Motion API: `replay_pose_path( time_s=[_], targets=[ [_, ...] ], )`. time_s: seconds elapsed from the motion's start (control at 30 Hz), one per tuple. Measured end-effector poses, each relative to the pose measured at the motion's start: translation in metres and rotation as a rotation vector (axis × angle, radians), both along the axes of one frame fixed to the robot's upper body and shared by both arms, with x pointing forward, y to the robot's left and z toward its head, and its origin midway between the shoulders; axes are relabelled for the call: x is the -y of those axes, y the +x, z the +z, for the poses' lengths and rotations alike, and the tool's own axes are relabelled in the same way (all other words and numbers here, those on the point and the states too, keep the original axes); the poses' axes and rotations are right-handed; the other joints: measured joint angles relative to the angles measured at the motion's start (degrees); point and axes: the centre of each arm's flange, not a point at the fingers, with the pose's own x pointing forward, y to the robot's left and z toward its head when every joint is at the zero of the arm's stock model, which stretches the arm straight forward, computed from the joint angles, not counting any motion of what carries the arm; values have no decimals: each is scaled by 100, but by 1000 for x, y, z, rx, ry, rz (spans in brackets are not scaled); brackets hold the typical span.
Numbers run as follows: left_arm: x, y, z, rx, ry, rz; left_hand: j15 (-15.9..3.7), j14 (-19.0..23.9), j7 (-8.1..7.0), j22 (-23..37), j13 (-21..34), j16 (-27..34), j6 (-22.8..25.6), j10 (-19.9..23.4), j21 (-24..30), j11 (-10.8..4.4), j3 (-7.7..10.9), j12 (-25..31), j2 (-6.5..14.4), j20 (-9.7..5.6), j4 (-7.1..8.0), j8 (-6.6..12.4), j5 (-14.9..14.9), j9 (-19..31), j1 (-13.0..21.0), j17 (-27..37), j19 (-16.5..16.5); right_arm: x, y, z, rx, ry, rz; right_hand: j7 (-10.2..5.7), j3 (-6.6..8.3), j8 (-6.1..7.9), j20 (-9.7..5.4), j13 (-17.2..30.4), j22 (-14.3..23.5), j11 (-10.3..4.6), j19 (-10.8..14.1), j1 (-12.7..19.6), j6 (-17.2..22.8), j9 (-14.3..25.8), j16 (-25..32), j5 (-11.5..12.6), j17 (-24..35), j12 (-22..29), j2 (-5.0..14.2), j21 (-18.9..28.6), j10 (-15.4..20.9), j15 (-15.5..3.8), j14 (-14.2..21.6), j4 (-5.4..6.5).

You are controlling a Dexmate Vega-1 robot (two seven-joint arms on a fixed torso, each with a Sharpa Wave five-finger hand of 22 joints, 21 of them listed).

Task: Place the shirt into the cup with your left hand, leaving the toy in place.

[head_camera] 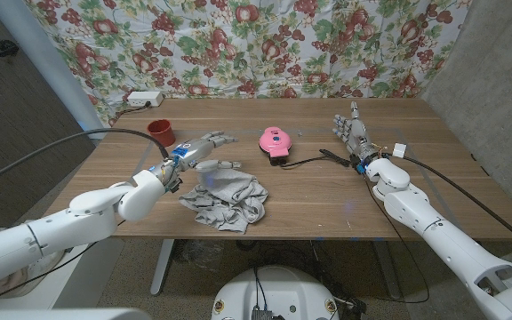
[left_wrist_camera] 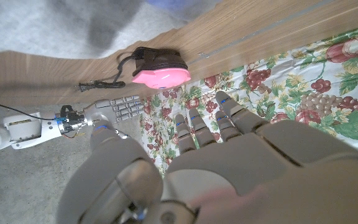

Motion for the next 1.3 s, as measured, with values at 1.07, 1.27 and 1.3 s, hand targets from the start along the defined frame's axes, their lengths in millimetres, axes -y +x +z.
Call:
replay_pose_path(
  time_s=[1.07, 1.27, 1.3],
  targets=[
    [3, -12, -26, 2, 25, -19, 0, 0, 12, -1, -1, 0, -251, -114, -32, -113, -78, -28, -26, -53, 31, -34, 217, -1, -26, -1, -56, -2, -4, -2, 0, -4, -1, 0, 14, 0, 0, 0, 0, 0, 0, 0, 0, 0, 0, 0, 0, 0, 0, 0, 0, 0, 0, -14],
    [1, -10, -30, 0, 41, -14, 0, 0, 12, -1, -1, 0, -251, -113, -31, -113, -103, -28, -26, -53, 55, -34, 260, -1, -26, -1, -56, -3, -5, -3, -1, -2, -1, 0, 14, 0, 0, 0, 0, 0, 0, 0, 0, 0, 0, 0, 0, 0, 0, 0, 0, 0, 0, -14],
    [1, -10, -30, 2, 45, -15, 0, -1, 12, -1, -1, 0, -250, -113, -31, -113, -103, -28, -26, -53, 55, -34, 260, -1, -26, -1, -56, -3, -5, -4, -2, -2, -2, 0, 14, 0, 0, 0, 0, 0, 0, 0, 0, 0, 0, 0, 0, 0, 0, 0, 0, 0, 0, -14]
  ],
)
